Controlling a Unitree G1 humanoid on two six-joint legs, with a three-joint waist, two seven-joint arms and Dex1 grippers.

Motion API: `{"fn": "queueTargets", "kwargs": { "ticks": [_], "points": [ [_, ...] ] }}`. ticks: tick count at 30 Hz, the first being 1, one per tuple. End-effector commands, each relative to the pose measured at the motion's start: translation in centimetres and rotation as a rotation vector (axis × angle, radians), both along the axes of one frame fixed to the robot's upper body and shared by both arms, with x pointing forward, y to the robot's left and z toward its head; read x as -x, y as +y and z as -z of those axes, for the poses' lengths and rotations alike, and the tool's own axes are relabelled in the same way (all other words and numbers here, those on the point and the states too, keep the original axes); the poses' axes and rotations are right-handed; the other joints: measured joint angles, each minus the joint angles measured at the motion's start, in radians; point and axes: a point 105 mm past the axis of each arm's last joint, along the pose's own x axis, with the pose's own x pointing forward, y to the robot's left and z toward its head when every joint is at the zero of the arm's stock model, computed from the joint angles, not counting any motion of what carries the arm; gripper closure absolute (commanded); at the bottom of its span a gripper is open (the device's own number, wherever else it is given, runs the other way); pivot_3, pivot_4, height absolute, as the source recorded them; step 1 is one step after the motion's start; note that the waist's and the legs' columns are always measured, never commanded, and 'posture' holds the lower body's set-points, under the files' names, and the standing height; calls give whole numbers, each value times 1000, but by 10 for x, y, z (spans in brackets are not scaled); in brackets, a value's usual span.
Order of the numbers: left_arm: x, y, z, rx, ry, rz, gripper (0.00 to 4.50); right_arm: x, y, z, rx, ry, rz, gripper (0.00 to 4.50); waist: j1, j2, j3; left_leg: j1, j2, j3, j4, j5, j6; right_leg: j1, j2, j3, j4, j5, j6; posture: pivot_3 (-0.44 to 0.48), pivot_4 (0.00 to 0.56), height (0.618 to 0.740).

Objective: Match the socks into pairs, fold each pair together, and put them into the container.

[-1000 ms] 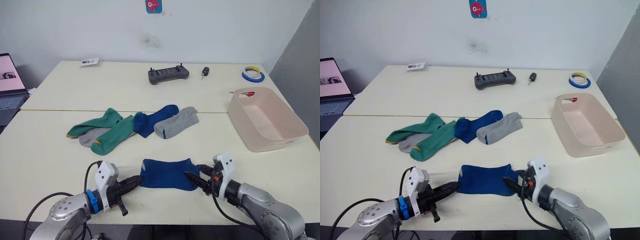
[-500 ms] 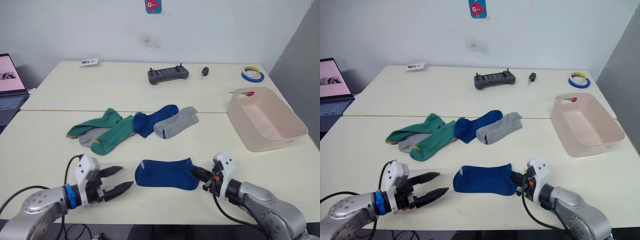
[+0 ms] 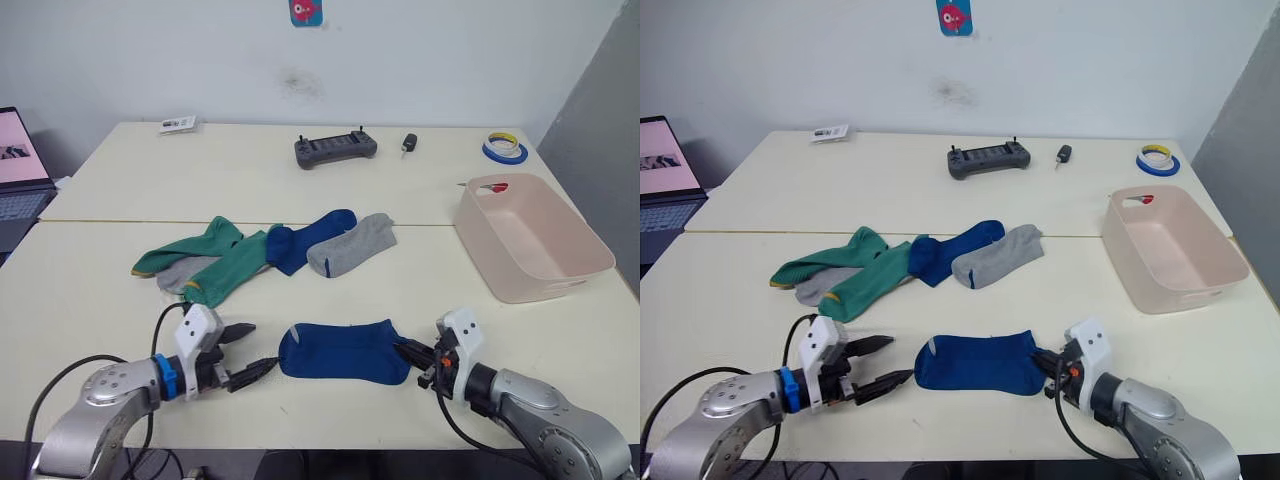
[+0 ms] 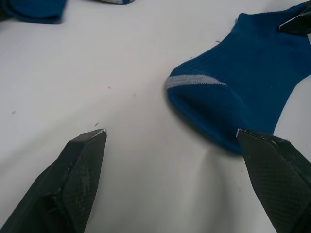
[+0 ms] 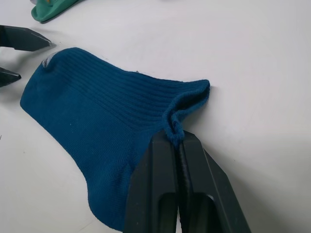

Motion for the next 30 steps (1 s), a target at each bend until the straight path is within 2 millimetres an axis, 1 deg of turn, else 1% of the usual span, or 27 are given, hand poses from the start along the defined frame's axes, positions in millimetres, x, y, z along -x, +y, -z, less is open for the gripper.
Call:
{"fn": "queueTargets", "kwargs": {
  "ticks": [1, 2, 5, 10, 14, 15, 18, 19, 22, 23, 26, 28, 30],
  "points": [
    [5, -10, 2, 23, 36, 33, 42, 1, 3, -12, -6, -55, -25, 4500, 0, 0, 0, 0, 0, 0, 0, 0, 0, 0, 0, 0, 0, 0, 0, 0, 150, 740],
    [6, -12, 5, 27, 55, 38, 42, 1, 3, -12, -5, -55, -26, 4500, 0, 0, 0, 0, 0, 0, 0, 0, 0, 0, 0, 0, 0, 0, 0, 0, 150, 740],
    [6, -20, 15, 23, 98, 41, 546, 1, 4, -12, -5, -58, -28, 4500, 0, 2, -1, 1, 0, 0, 0, 0, 0, 0, 0, 0, 0, 0, 0, 0, 150, 740],
    [13, -39, 19, 51, 170, 101, 1971, 0, 4, -13, -5, -61, -27, 4500, 3, 4, -4, 1, -1, 0, 0, 0, 0, 1, 0, 0, 0, 0, 0, 0, 150, 740],
    [17, -42, 20, 38, 204, 140, 3125, 1, 3, -14, -5, -60, -26, 4500, 2, 4, -4, 1, -1, 0, 0, 0, 0, 2, 0, 0, 0, 0, 0, 0, 150, 740],
    [18, -42, 20, 39, 207, 143, 3472, 2, 3, -14, -5, -60, -27, 4500, 2, 4, -4, 1, -1, 0, 0, 0, 0, 2, 0, 0, 0, 0, 0, 0, 150, 740],
    [12, -38, 17, 48, 180, 103, 4329, 2, 4, -14, -12, -62, -31, 4500, 2, 4, -4, 1, -1, 0, 0, 0, 0, 1, 0, 0, 0, 0, 0, 0, 150, 740],
    [10, -34, 16, 49, 169, 86, 4473, 2, 5, -15, -15, -64, -35, 4500, 2, 4, -4, 1, -1, 0, 0, 0, 0, 1, 0, 0, 0, 0, 0, 0, 150, 740],
    [9, -21, 11, 44, 157, 46, 4473, 4, 7, -18, -28, -75, -54, 4500, 2, 4, -4, 1, -1, 0, 0, 0, 0, 1, 0, 0, 0, 0, 0, 0, 150, 740],
    [10, -16, 10, 39, 157, 36, 4473, 5, 8, -19, -33, -80, -61, 4500, 1, 4, -4, 1, 0, 0, 0, 0, 0, 1, 0, 0, 0, 0, 0, 0, 150, 740],
    [15, 6, 8, 15, 173, -14, 4473, 5, 12, -23, -57, -97, -72, 4500, -6, 4, -4, 1, 1, 0, 0, 0, 0, 1, 1, 0, 0, 0, 0, 0, 150, 740],
    [20, 21, 7, -5, 184, -42, 4473, 4, 14, -22, -54, -101, -79, 4500, -6, 4, -4, 2, 1, 0, 0, 0, 0, 1, 1, 1, 1, 0, 0, 0, 150, 740],
    [21, 28, 8, -14, 187, -60, 4473, 4, 16, -20, -48, -100, -85, 4500, -3, 4, -4, 2, 1, 0, 0, 0, 0, 1, 1, 1, 1, 0, 0, 0, 150, 740]
  ]
}}
